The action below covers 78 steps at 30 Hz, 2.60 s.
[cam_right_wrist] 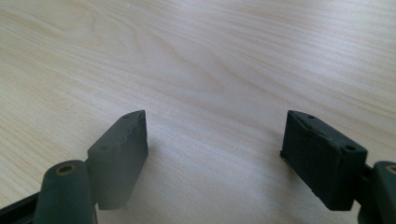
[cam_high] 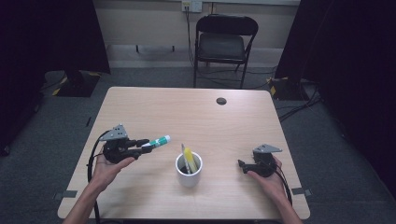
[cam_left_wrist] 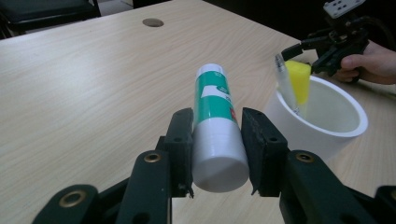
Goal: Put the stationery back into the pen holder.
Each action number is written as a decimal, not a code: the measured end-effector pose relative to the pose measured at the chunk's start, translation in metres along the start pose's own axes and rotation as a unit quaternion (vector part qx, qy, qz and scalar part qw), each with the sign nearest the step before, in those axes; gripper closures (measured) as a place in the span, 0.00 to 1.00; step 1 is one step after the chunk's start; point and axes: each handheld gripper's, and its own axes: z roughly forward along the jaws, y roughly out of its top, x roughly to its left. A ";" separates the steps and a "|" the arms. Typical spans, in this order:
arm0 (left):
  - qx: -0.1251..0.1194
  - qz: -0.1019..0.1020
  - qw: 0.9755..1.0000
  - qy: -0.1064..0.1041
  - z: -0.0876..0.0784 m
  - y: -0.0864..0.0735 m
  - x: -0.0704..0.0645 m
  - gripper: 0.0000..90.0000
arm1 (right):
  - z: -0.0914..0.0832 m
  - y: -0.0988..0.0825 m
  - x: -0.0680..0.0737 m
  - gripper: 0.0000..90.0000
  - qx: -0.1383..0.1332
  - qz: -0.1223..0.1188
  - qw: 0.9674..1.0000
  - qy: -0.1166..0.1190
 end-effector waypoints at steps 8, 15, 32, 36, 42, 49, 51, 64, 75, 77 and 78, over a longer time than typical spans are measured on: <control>-0.007 0.026 1.000 -0.010 -0.006 0.012 -0.009 0.73 | 0.000 0.000 0.000 0.24 0.000 0.000 1.000 0.000; -0.017 0.038 0.999 -0.027 -0.010 0.021 -0.021 0.73 | 0.000 0.000 0.000 0.24 0.000 0.000 1.000 0.000; -0.008 0.069 0.995 -0.067 -0.002 0.031 -0.048 0.72 | 0.000 0.000 0.000 0.24 0.000 0.000 1.000 0.000; 0.000 0.079 0.994 -0.076 0.003 0.033 -0.053 0.72 | 0.000 0.000 0.000 0.24 -0.001 -0.001 1.000 0.002; 0.011 0.088 0.992 -0.087 0.008 0.034 -0.063 0.72 | 0.001 0.000 -0.001 0.24 -0.001 -0.003 1.000 0.001; 0.030 0.097 0.990 -0.093 0.018 0.034 -0.071 0.72 | 0.001 0.001 -0.001 0.24 -0.002 -0.004 1.000 0.003; 0.037 0.099 0.990 -0.094 0.021 0.034 -0.073 0.72 | 0.001 0.001 -0.001 0.24 -0.002 -0.006 1.000 0.004; 0.071 0.090 0.989 -0.095 0.040 0.026 -0.072 0.72 | 0.001 0.001 -0.001 0.24 -0.002 -0.006 1.000 0.003; 0.059 0.077 0.990 -0.099 0.045 0.028 -0.071 0.72 | 0.001 0.001 -0.001 0.24 -0.002 -0.005 1.000 0.003; 0.059 0.077 0.990 -0.101 0.046 0.029 -0.071 0.72 | 0.001 0.001 0.000 0.24 -0.001 -0.004 1.000 0.003; 0.056 0.077 0.990 -0.102 0.047 0.030 -0.071 0.72 | 0.001 0.001 0.000 0.24 -0.001 -0.004 1.000 0.003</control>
